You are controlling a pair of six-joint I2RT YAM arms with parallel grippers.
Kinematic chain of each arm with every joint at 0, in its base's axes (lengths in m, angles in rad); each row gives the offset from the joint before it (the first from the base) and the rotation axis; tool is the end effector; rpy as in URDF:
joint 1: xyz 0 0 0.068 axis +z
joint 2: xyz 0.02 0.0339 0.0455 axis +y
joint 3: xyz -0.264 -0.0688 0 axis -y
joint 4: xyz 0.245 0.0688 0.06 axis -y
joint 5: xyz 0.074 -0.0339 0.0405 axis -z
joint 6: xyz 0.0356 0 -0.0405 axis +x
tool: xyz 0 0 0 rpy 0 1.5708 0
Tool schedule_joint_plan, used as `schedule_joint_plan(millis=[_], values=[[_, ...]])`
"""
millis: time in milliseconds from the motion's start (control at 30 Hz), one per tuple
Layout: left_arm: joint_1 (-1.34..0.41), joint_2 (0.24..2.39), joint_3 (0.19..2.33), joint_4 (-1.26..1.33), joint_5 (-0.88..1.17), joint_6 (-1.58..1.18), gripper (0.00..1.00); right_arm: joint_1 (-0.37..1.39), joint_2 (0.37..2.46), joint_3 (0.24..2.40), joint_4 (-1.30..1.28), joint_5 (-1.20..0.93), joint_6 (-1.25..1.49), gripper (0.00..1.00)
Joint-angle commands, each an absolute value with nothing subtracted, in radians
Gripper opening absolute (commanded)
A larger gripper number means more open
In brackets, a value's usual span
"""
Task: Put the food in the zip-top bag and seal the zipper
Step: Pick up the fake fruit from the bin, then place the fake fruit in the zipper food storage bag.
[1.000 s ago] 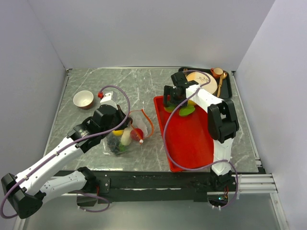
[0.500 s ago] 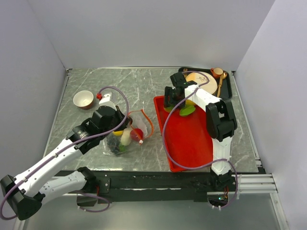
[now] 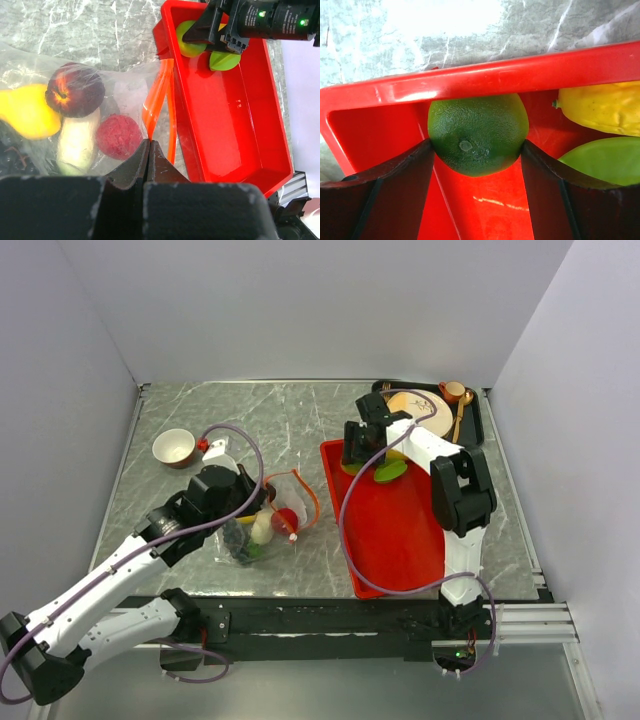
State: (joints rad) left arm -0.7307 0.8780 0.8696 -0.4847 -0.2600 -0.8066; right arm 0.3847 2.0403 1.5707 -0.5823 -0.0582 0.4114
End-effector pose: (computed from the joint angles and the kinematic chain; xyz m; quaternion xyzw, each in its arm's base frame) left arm 0.1494 -0.1216 0.3233 -0.0988 0.8479 -0.2737 0.4431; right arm 0.4065 0.1668 0.1964 0.0054 0.9661 0.1253 0.2255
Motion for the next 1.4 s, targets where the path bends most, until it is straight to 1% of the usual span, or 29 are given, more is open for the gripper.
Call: schedule_joint_plan(millis=[0,233,533,800,1133,1367], values=[[-0.733,0.865,0.870,-0.476,-0.275,-0.811,0.01,0.391,1.953,1.513,-0.529,-0.074,0.400,0.42],[-0.735,0.887,0.879,-0.469,-0.267,-0.802,0.01,0.391,1.822,1.407,-0.486,-0.098,0.408,0.41],[-0.735,0.911,0.890,-0.456,-0.256,-0.798,0.01,0.393,1.680,1.316,-0.503,-0.135,0.405,0.40],[-0.735,0.943,0.905,-0.443,-0.247,-0.793,0.01,0.468,1.510,1.238,-0.477,-0.260,0.455,0.41],[-0.735,0.951,0.907,-0.437,-0.242,-0.788,0.01,0.670,1.468,1.233,-0.425,-0.295,0.537,0.41],[-0.735,0.951,0.905,-0.439,-0.242,-0.795,0.01,0.735,1.494,1.259,-0.425,-0.296,0.535,0.41]])
